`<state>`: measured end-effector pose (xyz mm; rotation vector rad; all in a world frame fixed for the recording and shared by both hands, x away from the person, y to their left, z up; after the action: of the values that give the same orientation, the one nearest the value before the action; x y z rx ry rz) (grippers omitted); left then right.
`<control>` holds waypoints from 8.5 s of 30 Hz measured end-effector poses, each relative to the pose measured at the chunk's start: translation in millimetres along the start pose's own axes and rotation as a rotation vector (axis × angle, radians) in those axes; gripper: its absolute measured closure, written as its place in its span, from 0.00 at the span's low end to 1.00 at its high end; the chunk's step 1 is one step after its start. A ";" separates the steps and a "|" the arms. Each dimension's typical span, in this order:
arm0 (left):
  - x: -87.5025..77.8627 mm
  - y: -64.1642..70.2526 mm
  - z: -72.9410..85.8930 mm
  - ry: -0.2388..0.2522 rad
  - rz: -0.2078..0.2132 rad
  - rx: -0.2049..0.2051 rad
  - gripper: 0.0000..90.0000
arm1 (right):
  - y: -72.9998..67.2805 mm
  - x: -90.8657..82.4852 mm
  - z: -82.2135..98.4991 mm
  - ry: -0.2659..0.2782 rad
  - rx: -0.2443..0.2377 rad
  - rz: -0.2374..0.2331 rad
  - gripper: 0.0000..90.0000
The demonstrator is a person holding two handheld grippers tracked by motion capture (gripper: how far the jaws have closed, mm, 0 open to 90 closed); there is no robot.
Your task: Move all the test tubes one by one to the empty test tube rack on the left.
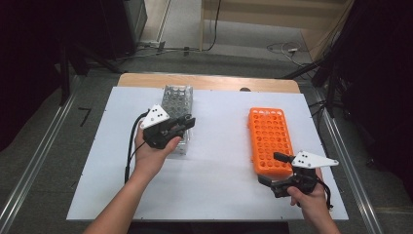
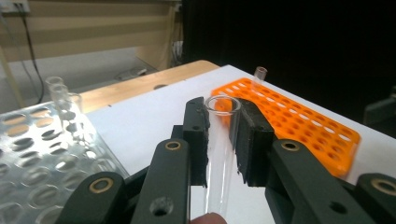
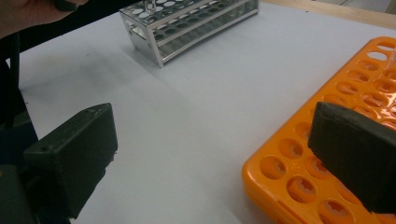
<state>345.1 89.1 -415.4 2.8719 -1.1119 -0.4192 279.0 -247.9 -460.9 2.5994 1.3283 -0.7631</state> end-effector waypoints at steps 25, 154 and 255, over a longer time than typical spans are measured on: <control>46.9 -72.1 -31.8 0.037 -0.158 -0.070 0.84 | 18.0 -4.2 7.4 0.021 0.033 0.040 0.01; -57.9 18.3 60.4 -0.058 -0.041 -0.063 0.00 | 123.4 82.0 -45.0 -0.117 0.162 0.343 0.38; -17.4 105.0 51.4 -0.073 0.263 0.050 0.76 | -99.2 101.6 -39.0 -0.122 -0.139 -0.154 0.82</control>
<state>250.4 26.0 -447.3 2.7161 -1.5070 -0.4912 265.2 -101.3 -465.5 2.3263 1.5007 -0.8061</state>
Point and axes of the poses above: each handheld gripper's, and its own axes: x roughly forward along the jaws, z roughly out of its underside, y roughly to its right, the point moved 5 cm from there along x, roughly forward along the jaws
